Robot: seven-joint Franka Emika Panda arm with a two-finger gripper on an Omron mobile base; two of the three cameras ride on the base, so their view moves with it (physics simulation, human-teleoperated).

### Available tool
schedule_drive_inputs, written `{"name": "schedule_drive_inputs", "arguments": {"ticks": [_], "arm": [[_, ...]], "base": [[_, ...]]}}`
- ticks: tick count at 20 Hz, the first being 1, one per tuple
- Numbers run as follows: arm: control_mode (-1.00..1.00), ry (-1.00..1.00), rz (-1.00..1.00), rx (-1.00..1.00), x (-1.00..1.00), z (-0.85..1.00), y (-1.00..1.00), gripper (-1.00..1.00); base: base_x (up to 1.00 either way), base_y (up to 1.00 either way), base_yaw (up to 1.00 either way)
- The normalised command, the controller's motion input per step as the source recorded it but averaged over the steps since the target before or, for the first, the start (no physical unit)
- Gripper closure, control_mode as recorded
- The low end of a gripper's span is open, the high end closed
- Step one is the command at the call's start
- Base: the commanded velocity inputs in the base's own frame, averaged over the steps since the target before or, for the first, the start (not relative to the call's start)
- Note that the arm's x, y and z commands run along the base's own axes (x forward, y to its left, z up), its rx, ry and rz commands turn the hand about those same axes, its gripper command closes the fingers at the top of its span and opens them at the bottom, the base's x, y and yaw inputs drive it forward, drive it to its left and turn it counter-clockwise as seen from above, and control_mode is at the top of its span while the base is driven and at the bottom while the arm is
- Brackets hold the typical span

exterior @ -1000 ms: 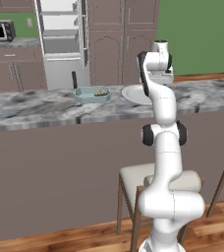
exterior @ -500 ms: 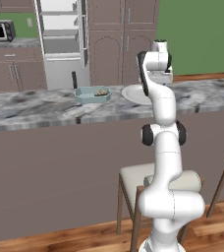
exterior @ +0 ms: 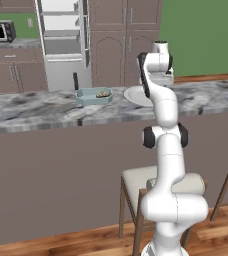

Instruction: Place two dumplings into each of the tupperware containers and then place the containers in the fridge.

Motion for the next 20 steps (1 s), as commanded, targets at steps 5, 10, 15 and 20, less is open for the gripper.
{"name": "schedule_drive_inputs", "arguments": {"ticks": [5,10,15,20], "arm": [[-1.00,0.00,0.00,0.00,0.00,-0.22,0.01,-1.00],[-1.00,0.00,0.00,0.00,0.00,-0.22,0.00,-1.00],[-1.00,0.00,0.00,0.00,0.00,-0.06,0.01,1.00],[-1.00,0.00,0.00,0.00,0.00,0.00,0.01,1.00]], "base": [[0.00,0.00,0.00],[0.00,0.00,0.00],[0.00,0.00,0.00],[0.00,0.00,0.00]]}}
